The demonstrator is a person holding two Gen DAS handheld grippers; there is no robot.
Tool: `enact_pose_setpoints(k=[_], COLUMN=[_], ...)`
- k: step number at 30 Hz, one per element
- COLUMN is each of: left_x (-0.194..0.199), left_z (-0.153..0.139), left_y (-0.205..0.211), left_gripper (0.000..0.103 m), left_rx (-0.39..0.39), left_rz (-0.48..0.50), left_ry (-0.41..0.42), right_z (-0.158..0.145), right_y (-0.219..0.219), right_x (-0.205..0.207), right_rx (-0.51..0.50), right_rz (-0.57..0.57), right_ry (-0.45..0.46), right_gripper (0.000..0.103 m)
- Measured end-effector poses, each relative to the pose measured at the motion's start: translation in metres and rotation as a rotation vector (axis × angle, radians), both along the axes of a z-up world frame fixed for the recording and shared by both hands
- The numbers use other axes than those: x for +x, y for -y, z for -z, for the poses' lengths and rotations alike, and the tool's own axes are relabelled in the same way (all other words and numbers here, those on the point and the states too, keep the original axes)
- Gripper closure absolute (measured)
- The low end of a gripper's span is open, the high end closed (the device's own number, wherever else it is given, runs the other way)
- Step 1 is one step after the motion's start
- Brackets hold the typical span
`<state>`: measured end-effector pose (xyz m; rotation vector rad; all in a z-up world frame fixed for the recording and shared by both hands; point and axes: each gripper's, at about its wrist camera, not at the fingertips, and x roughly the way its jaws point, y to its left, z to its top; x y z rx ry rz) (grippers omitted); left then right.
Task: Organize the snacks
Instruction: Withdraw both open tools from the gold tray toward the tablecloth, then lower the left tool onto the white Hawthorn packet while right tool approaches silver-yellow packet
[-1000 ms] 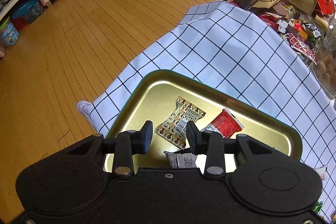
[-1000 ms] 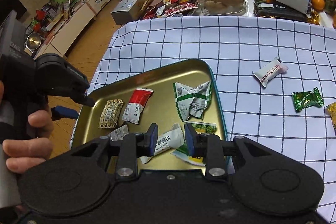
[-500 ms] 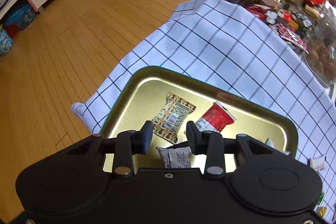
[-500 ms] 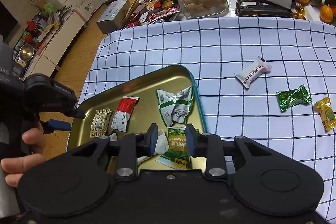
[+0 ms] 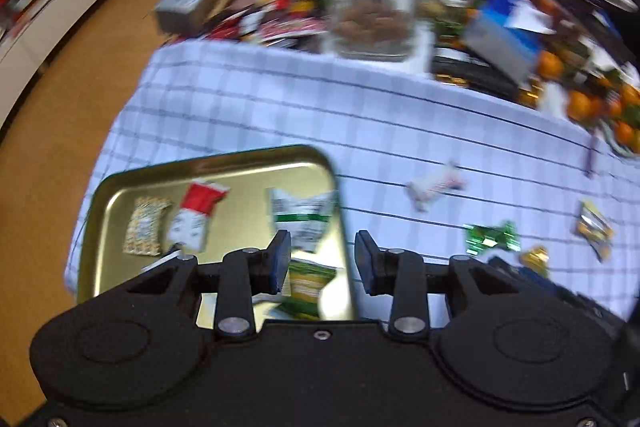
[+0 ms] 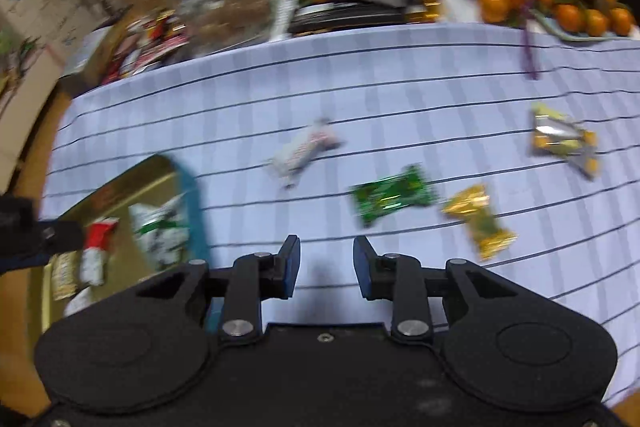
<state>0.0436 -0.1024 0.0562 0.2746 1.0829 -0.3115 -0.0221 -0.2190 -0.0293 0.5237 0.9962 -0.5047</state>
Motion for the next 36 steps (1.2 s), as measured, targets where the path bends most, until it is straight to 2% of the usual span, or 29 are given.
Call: enact_pose_setpoints(k=[7, 13, 19, 23, 27, 30, 36], left_x=[-0.053, -0.078, -0.074, -0.072, -0.071, -0.071, -0.065], left_z=[0.000, 0.007, 0.014, 0.019, 0.021, 0.022, 0.029], left_y=[0.058, 0.088, 0.104, 0.106, 0.101, 0.102, 0.101], left_gripper=[0.057, 0.057, 0.057, 0.057, 0.057, 0.057, 0.057], left_rx=[0.000, 0.023, 0.002, 0.008, -0.029, -0.023, -0.012], left_rz=[0.227, 0.333, 0.319, 0.286, 0.258, 0.265, 0.297], left_ry=[0.002, 0.005, -0.036, 0.021, 0.099, 0.121, 0.054], right_z=[0.014, 0.028, 0.031, 0.031, 0.031, 0.031, 0.031], right_y=[0.080, 0.114, 0.125, 0.123, 0.123, 0.122, 0.122], right_x=[-0.037, -0.060, -0.072, -0.070, -0.069, -0.069, -0.068], right_rx=[-0.014, -0.041, -0.047, -0.055, -0.057, -0.062, -0.063], right_rz=[0.240, 0.319, 0.321, 0.308, 0.302, 0.297, 0.296], right_ry=[-0.042, -0.078, -0.056, -0.052, -0.044, -0.047, -0.051], right_gripper=[0.071, 0.071, 0.069, 0.069, 0.068, 0.068, 0.068])
